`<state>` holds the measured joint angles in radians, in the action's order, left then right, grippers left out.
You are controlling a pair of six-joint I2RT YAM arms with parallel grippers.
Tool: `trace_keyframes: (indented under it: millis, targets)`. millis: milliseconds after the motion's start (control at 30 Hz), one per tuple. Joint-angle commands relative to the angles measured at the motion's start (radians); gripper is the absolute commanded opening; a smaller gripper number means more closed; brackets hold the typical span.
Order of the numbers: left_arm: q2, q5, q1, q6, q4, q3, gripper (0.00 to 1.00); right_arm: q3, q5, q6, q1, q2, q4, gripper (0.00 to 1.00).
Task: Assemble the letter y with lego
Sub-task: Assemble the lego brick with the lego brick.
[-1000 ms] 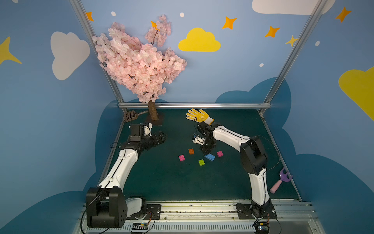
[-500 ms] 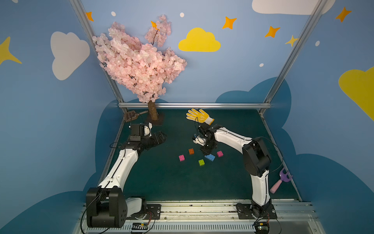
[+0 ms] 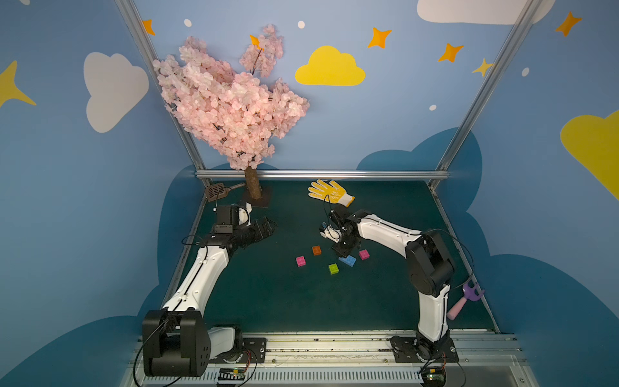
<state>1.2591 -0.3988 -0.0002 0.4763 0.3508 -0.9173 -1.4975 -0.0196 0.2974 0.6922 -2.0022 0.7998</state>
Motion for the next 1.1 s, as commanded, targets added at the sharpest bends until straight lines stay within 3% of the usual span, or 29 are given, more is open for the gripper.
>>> trace_keyframes:
  millis: [0,533,1067]
  targets:
    - [0.007,-0.006,0.004,-0.004,0.009,-0.024,0.94,0.042,-0.024,0.040,0.004,-0.041,0.013,0.00]
    - [0.009,-0.007,0.005,-0.002,0.010,-0.023,0.94,0.054,0.010,0.104,0.009,-0.049,-0.002,0.00]
    - [0.011,-0.008,0.005,-0.001,0.008,-0.023,0.94,-0.026,-0.006,0.053,-0.010,-0.048,0.032,0.00]
